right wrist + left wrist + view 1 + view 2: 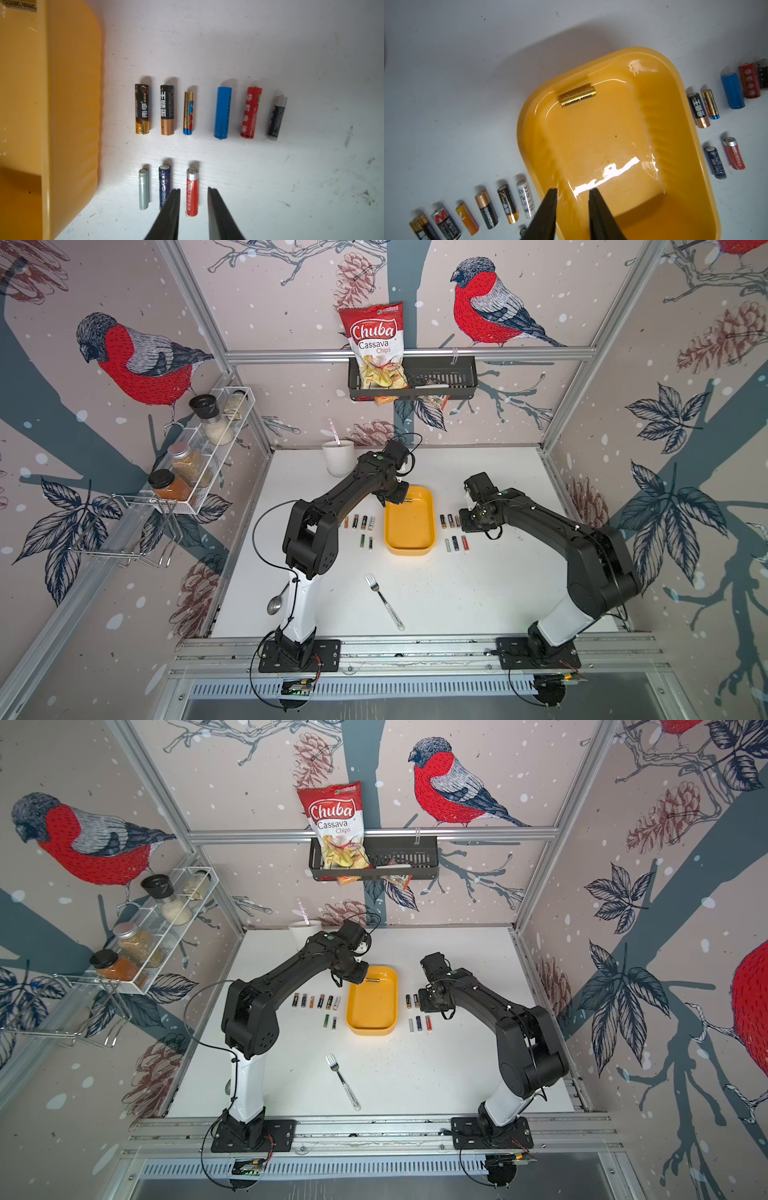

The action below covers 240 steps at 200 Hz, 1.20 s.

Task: Take the batteries out of the storage box
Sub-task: Pick up the battery from the storage box.

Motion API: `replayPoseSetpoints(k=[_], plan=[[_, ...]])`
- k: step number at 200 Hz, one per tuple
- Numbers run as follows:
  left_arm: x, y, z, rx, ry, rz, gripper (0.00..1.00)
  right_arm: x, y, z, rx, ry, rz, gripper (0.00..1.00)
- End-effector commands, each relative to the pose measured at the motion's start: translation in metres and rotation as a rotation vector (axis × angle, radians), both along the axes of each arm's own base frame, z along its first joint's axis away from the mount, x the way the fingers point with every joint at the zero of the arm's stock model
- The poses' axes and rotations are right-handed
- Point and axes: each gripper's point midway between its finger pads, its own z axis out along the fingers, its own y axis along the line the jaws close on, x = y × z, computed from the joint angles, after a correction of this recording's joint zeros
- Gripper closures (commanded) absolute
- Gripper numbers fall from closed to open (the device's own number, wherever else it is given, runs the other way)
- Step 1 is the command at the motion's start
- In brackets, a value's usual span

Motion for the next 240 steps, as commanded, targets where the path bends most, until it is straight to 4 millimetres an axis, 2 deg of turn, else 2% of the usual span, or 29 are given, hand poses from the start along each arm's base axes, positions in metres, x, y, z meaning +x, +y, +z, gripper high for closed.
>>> replayPoseSetpoints(k=[1,25,91,137,185,240], plan=[[0.005,-0.013,-0.005,0.015,-0.028,-0.069,0.66,0.000,-0.004,0.001,-0.019,0.003,0.003,0.70],[0.011,-0.022,-0.016,0.029,-0.043,-0.106,0.58,0.001,-0.007,0.002,-0.022,0.004,-0.002,0.70],[0.031,-0.034,-0.033,0.023,-0.131,-0.164,0.49,-0.007,-0.017,-0.005,-0.039,0.025,-0.023,0.70],[0.038,-0.042,-0.050,0.019,-0.135,-0.210,0.48,-0.003,-0.020,-0.004,-0.053,0.030,-0.034,0.70],[0.047,-0.047,-0.056,0.004,-0.178,-0.225,0.48,-0.002,-0.022,-0.007,-0.069,0.045,-0.037,0.70],[0.049,-0.048,-0.067,0.013,-0.181,-0.245,0.48,-0.003,-0.027,-0.006,-0.083,0.047,-0.045,0.70]])
